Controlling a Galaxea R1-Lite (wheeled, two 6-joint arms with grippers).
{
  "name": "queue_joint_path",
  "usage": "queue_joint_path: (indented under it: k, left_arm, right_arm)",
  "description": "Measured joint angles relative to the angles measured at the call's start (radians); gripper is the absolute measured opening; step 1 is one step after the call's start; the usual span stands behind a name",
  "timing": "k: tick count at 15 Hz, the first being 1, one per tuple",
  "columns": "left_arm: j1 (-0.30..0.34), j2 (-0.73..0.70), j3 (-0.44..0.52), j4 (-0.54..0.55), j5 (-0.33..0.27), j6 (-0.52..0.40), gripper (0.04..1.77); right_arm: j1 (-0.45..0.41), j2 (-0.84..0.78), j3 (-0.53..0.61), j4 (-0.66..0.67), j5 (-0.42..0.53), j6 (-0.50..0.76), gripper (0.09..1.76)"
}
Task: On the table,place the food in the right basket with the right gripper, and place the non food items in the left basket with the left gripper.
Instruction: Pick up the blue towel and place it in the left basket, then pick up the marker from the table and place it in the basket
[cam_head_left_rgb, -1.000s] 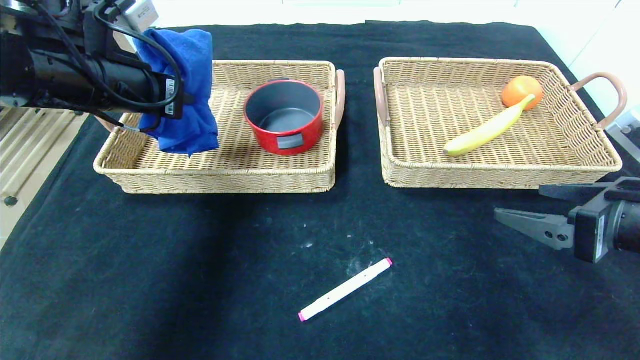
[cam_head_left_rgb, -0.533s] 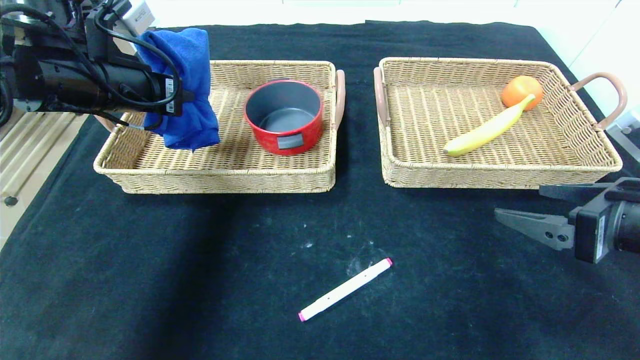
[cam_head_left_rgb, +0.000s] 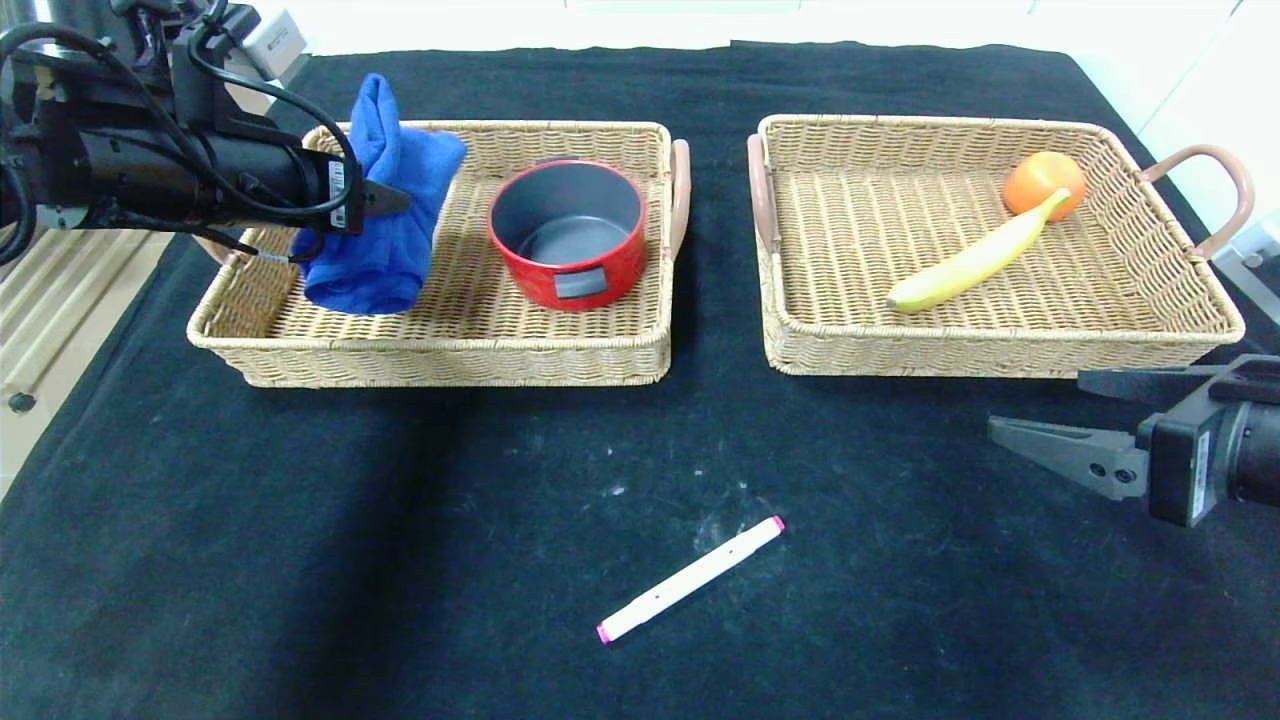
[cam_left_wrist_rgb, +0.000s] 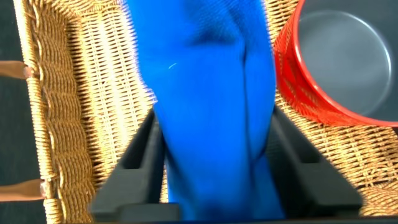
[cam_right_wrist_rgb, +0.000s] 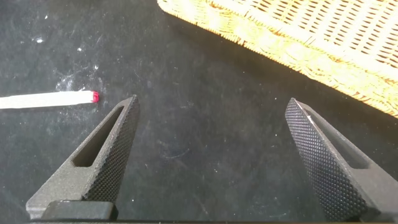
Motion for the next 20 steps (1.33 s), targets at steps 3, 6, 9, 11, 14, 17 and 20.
queue_joint_path:
  k: [3,6,9,11,14,17,20]
  left_arm:
    - [0.003,-0.001,0.003,0.003,0.000,0.000,1.30]
    - [0.003,-0.005,0.003,0.007,0.000,0.001,1.42]
    - [0.002,-0.019,0.015,0.010,-0.002,0.004,1.51]
    - [-0.003,-0.045,0.053,0.010,-0.036,0.006,1.56]
    - [-0.035,-0.103,0.133,0.006,-0.079,0.008,1.61]
    - [-0.092,-0.169,0.221,-0.001,-0.088,0.010,1.64]
    - [-0.170,-0.234,0.291,-0.001,-0.089,0.010,1.67]
  right_arm:
    - [0.000,0.000,0.000,0.000,0.000,0.000,1.71]
    - [0.000,-0.001,0.000,0.000,0.000,0.000,1.71]
    - [0.000,-0.001,0.000,0.000,0.000,0.000,1.71]
    - [-0.001,-0.003,0.000,0.000,0.000,0.001,1.71]
    - [-0.001,-0.003,-0.001,0.000,0.000,0.001,1.71]
    - [-0.001,-0.003,0.000,0.000,0.000,0.001,1.71]
    - [-0.001,-0.003,0.000,0.000,0.000,0.001,1.71]
